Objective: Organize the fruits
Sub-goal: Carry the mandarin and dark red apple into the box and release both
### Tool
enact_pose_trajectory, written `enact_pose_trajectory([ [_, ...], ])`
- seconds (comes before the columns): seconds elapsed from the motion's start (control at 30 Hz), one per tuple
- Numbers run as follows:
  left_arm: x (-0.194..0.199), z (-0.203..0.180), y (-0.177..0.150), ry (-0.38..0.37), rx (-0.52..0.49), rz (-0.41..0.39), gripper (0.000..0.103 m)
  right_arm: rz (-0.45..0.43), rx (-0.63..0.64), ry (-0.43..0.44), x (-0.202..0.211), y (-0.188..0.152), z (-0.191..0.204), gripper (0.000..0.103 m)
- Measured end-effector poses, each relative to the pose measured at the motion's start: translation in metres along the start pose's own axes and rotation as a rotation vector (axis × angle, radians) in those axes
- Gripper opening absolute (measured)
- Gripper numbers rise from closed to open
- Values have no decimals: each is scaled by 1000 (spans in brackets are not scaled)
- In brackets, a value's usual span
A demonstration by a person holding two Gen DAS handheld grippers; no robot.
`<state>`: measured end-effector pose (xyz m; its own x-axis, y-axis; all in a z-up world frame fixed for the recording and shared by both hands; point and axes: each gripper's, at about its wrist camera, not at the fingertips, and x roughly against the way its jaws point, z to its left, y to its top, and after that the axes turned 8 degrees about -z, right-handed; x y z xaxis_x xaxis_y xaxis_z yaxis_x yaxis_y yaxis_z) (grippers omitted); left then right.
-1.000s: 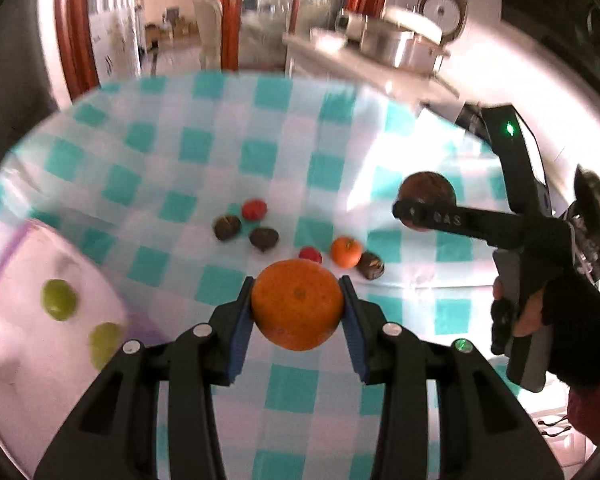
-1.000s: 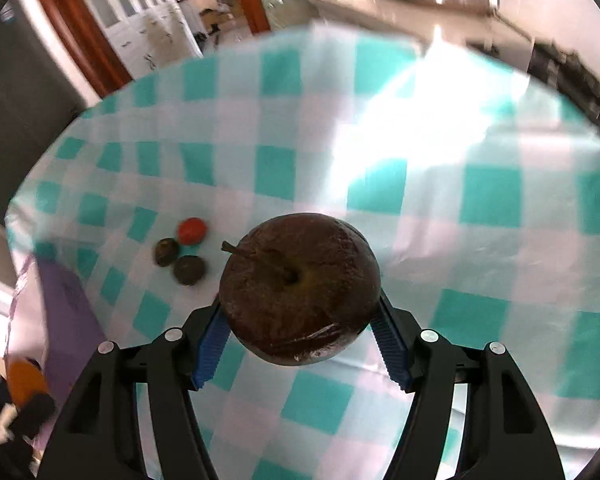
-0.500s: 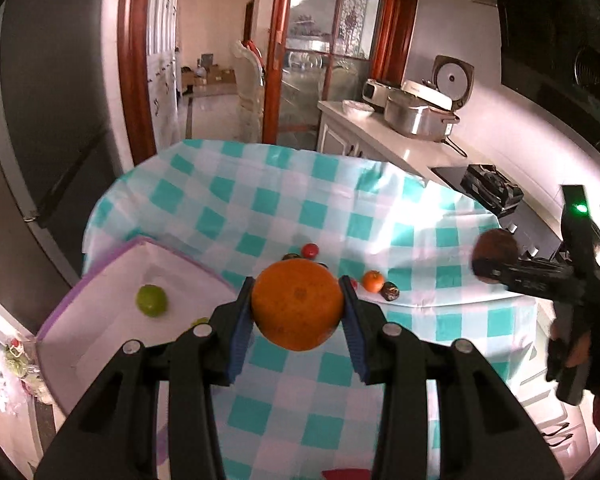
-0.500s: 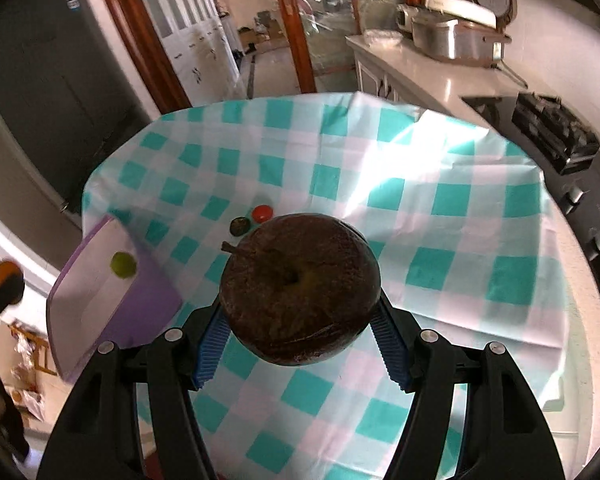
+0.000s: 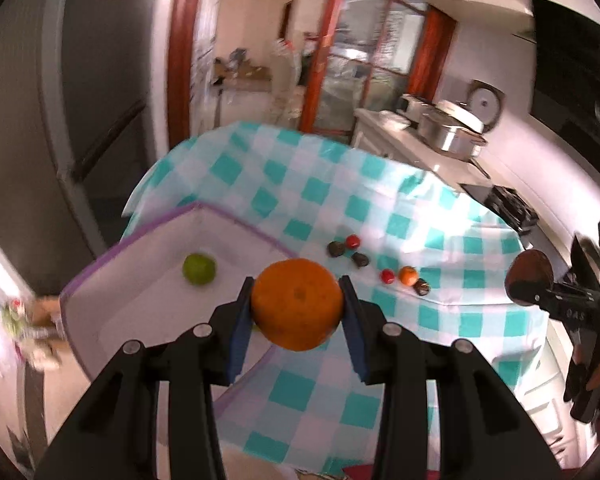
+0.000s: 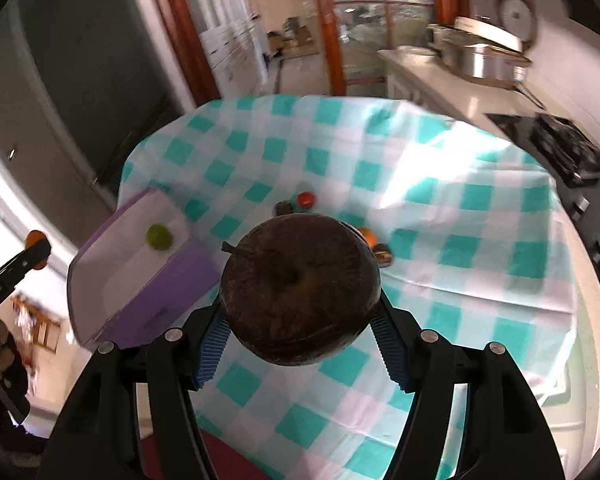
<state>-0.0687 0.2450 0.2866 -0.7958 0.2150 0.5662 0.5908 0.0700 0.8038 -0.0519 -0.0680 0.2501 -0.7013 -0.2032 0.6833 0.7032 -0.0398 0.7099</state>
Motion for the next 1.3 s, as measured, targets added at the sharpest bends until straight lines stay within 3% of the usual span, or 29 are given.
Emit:
enact_pose_trajectory([
  [0.17,-26,47,-15,70,103,51,41,41,123,122,-43,19,77,65],
  [0.4,-80,109,-27,228,262,160,41,131,375,316,-156,53,200,65],
  [0.53,-112,140,-27,325,311,228,41,211,433,370,-226,66,242,65],
  [0.73,-158,177,-37,446,402,364,41,393,531,375,-309,56,281,65],
  [0.8,-170,183,-44,452,409,401,41,473,560,372,-329,41,285,65],
  [1.0,-212,197,-56,491,362,474,42,562,663,368,-352,5,285,65],
  [1.27,-236,204,-68,545,359,517,43,682,641,347,-370,1,283,66],
  [1.3,-236,205,-69,542,366,514,49,689,624,340,-371,2,280,66],
])
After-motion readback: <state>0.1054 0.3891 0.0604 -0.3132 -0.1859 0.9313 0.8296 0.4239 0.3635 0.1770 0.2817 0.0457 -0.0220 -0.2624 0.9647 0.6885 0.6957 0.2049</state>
